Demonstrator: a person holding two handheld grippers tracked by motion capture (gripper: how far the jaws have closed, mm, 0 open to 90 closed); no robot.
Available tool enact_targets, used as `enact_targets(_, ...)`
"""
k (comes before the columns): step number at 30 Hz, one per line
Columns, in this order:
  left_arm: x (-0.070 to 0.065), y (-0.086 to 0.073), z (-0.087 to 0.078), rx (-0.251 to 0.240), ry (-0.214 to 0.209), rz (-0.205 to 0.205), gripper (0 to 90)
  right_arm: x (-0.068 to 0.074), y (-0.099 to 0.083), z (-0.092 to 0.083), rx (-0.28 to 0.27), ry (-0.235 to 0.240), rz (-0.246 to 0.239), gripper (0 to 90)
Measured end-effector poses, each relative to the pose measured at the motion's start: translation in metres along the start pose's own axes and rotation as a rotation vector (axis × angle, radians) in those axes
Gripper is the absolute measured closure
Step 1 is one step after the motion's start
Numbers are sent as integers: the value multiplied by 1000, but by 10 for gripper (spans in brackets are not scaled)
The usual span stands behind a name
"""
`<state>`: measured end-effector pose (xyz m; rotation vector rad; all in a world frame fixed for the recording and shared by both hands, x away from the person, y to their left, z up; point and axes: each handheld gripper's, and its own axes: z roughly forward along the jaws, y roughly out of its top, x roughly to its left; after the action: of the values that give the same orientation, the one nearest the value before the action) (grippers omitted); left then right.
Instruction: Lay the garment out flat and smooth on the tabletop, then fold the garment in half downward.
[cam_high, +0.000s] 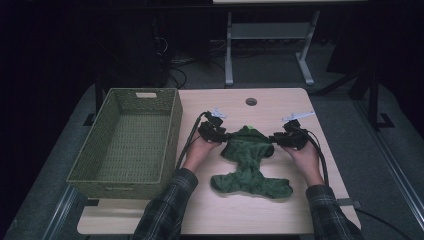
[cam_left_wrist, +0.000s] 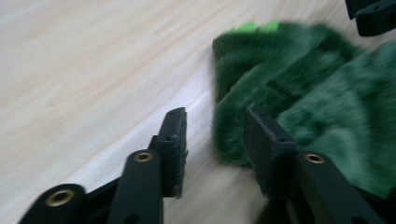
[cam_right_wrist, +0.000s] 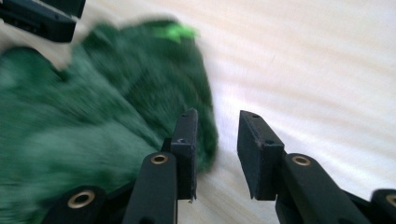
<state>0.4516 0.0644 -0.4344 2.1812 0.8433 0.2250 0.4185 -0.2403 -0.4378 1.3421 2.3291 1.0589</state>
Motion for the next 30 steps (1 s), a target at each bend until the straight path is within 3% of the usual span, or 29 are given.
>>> enact_targets(2, -6, 3, -11, 0, -9, 13, 511, 3, 3, -10, -23, -9, -9, 656)
enact_targets(7, -27, -2, -36, -30, -21, 48, 396, 14, 3, -24, -9, 7, -12, 610)
enact_targets(11, -41, -11, -48, -7, -15, 81, 281, 24, 2, -32, -15, 32, -20, 610)
enact_targets(16, -51, -28, -63, -22, -16, 74, 205, 37, 1, -41, -40, 59, -32, 610)
enact_targets(23, -65, -48, -81, -32, -21, 84, 131, 56, -5, -43, -47, 103, -63, 610)
enact_targets(30, -84, -78, -96, -20, -22, 103, 128, 81, -13, -41, -48, 144, -105, 611)
